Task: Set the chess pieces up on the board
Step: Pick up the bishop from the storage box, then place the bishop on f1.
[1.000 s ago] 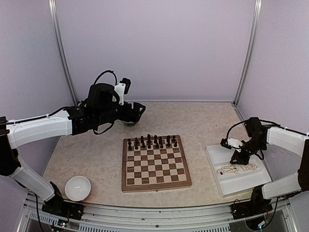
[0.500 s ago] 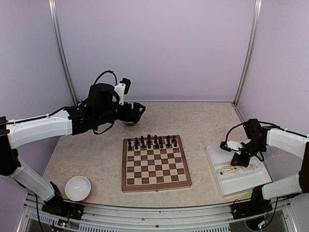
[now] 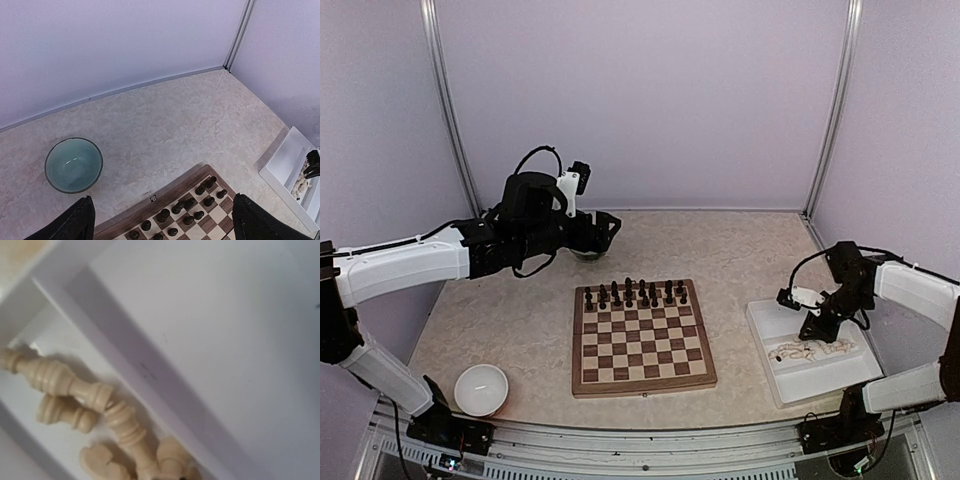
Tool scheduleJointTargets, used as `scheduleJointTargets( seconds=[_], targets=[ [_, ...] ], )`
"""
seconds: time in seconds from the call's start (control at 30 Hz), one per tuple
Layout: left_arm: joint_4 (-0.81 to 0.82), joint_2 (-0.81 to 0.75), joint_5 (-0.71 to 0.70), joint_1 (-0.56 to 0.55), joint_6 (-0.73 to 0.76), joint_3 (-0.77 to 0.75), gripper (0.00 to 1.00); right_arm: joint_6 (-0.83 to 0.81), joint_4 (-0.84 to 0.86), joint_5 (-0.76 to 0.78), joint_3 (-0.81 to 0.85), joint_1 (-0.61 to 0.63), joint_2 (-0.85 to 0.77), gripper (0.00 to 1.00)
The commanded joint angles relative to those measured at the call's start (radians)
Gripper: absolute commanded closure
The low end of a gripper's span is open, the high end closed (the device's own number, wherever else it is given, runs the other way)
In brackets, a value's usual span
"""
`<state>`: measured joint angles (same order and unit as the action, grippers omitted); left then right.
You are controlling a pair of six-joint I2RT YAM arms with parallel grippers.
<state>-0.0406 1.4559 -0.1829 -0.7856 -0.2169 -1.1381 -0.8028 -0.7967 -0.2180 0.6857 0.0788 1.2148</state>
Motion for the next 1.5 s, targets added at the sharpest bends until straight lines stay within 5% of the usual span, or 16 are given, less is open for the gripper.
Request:
scheduleJointTargets(
  seconds=[0.0, 0.3, 0.97, 1.47],
  targets=[
    [-0.015, 0.007, 0.022, 0.009, 0.003, -0.043, 0.06, 0.009, -0.130, -0.052, 0.116, 0.016, -0.056, 1.00],
    [-0.032, 0.006, 0.058, 0.037, 0.002, -0.060, 0.06, 0.019, -0.307, -0.182, 0.321, 0.102, -0.014, 1.00],
    [-0.057, -0.003, 0.016, 0.066, 0.030, -0.071, 0.06, 0.136, -0.327, -0.071, 0.779, 0.741, 0.571, 1.00],
    [-0.061, -0.041, 0.026, 0.089, 0.029, -0.077, 0.06, 0.133, -0.367, -0.066, 0.973, 0.913, 0.798, 1.00]
  ],
)
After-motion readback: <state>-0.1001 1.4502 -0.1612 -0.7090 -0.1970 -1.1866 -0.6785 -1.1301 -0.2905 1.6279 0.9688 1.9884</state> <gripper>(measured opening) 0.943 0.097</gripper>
